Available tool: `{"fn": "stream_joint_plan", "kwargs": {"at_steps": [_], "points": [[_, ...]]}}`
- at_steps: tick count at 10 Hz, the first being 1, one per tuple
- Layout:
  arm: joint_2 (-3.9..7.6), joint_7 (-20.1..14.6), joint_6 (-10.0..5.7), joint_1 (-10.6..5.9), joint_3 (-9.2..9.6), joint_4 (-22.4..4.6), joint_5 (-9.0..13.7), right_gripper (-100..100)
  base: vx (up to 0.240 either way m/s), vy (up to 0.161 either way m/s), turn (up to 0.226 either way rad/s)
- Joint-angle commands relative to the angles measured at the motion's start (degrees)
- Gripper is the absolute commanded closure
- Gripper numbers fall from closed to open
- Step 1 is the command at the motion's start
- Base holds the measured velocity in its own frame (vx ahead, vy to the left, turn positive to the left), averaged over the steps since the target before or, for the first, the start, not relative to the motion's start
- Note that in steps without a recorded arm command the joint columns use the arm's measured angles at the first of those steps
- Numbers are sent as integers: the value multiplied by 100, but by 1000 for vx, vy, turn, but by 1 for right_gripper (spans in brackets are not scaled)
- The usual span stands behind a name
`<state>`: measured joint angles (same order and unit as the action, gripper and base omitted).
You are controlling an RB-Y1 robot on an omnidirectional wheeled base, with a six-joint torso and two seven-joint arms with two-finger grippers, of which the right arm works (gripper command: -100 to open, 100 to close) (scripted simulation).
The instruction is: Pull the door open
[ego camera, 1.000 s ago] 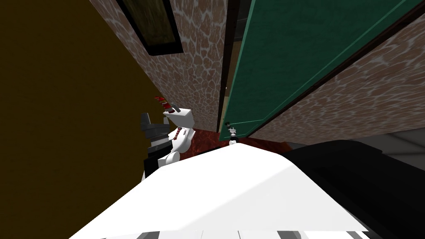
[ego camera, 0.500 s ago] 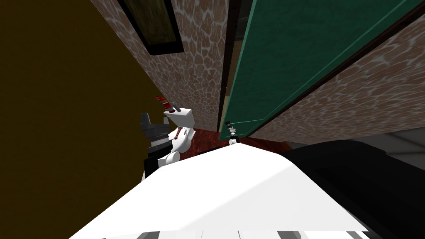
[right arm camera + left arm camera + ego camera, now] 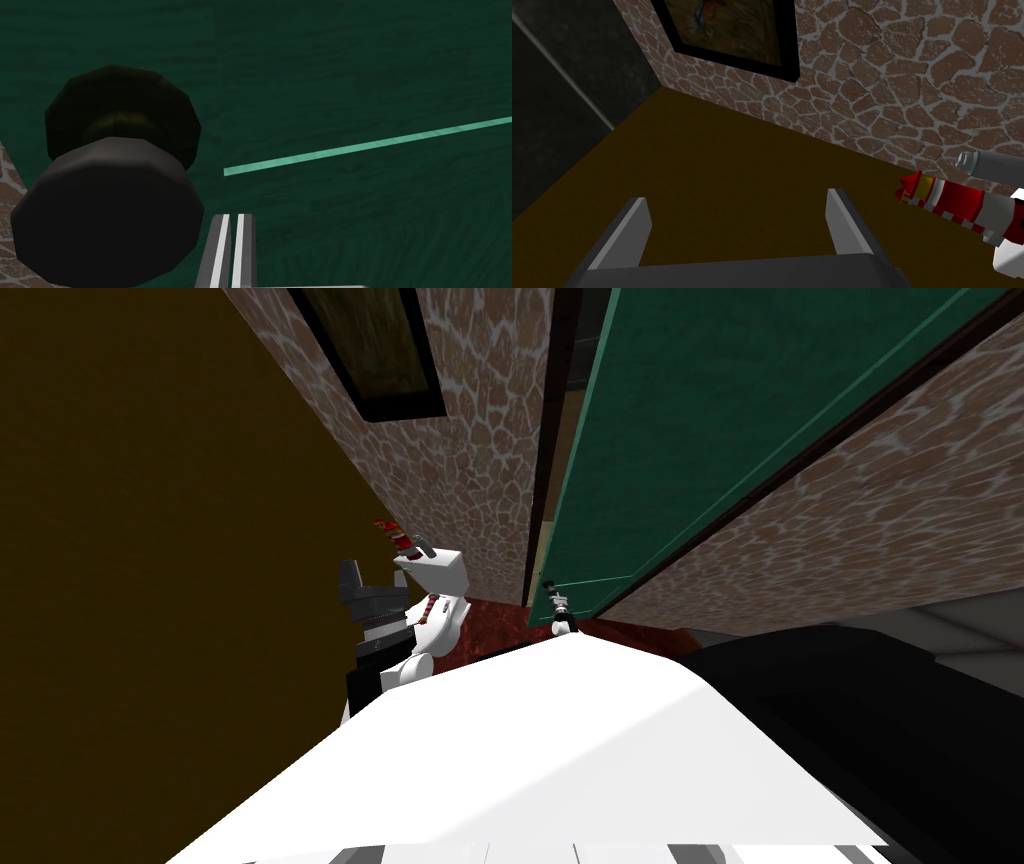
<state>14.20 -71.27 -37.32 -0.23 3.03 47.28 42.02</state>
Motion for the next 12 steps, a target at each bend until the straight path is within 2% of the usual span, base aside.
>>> {"fn": "stream_joint_plan", "kwargs": {"at_steps": [1,5,6,10,12], "points": [[-16,-2,-23,-20,18,26,-9,100,3,1,13],[-16,-2,-23,-20,18,26,-9,100,-1,1,-4],[38,-143,-196,89,197,53,-82,-100,-142,-63,164],[74,-301,-407,184,426,114,-177,-100,-154,-58,79],[74,-301,-407,184,426,114,-177,-100,-39,-9,11]]}}
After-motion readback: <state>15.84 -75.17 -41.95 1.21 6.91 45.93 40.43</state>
